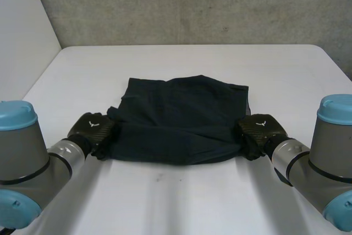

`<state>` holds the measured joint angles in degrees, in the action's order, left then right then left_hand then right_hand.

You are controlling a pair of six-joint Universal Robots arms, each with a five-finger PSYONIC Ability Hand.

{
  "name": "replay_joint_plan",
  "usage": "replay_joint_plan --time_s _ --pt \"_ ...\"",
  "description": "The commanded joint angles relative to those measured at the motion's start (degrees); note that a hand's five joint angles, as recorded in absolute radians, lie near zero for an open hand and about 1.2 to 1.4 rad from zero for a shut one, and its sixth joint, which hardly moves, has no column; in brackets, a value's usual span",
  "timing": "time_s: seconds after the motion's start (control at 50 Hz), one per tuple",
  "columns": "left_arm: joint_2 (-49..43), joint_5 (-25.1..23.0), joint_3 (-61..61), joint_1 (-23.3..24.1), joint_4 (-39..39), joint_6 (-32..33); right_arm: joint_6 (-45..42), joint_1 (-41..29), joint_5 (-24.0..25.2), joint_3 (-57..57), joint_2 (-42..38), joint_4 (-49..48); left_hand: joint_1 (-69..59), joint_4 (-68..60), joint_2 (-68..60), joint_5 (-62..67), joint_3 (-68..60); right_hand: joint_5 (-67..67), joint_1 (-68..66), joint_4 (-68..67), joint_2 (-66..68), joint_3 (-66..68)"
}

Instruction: Fold the shorts.

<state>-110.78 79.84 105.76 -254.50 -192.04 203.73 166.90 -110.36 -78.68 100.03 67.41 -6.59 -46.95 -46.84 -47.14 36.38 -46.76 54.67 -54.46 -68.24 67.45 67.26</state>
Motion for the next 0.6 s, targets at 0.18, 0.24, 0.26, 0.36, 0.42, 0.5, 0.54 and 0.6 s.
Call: replay_joint_plan --time_s 0.18,0.24,0.26,0.36,0.42,0.5,0.54,0.6 --pt "15.99 0.14 2.00 1.38 5.34 -0.09 -9.83 -0.29 -0.24 -3.34 10.27 9.04 -33.05 -33.16 -32.86 33.62 -33.24 15.33 -25.54 -11.76 12.55 12.74" --pt "21.81 0.32 1.21 1.29 7.11 0.00 -12.90 -0.29 -0.51 -6.23 16.58 13.25 -33.05 -33.16 -32.86 33.62 -33.24 15.33 -25.54 -11.76 12.55 12.74" --pt "25.75 0.23 0.16 1.20 8.33 0.00 -13.35 -0.29 -0.59 -7.12 18.18 13.97 -33.05 -33.16 -32.86 33.62 -33.24 15.33 -25.54 -11.76 12.55 12.74" --pt "36.67 0.32 -5.38 0.41 11.07 -0.35 -14.14 -0.03 -1.65 -15.20 25.65 18.45 -33.05 -33.16 -32.86 33.62 -33.24 15.33 -25.54 -11.76 12.55 12.74" --pt "40.89 0.32 -10.02 0.15 12.64 -2.01 -14.06 0.41 -2.70 -21.70 27.33 21.96 -33.05 -33.16 -32.86 33.62 -33.24 15.33 -25.54 -11.76 12.55 12.74" --pt "41.87 0.14 -14.25 0.06 15.63 -4.21 -14.06 0.15 -3.32 -27.95 27.07 25.66 -33.05 -33.16 -32.86 33.62 -33.24 15.33 -25.54 -11.76 12.55 12.74" --pt "41.17 0.06 -14.88 0.06 16.52 -4.66 -14.23 -0.20 -3.49 -29.53 25.41 27.76 -33.05 -33.16 -32.86 33.62 -33.24 15.33 -25.54 -11.76 12.55 12.74" --pt "37.40 0.23 -14.62 0.06 17.13 -4.83 -14.23 -1.08 -3.50 -29.89 21.20 29.00 -33.05 -33.16 -32.86 33.62 -33.24 15.33 -25.54 -11.76 12.55 12.74"
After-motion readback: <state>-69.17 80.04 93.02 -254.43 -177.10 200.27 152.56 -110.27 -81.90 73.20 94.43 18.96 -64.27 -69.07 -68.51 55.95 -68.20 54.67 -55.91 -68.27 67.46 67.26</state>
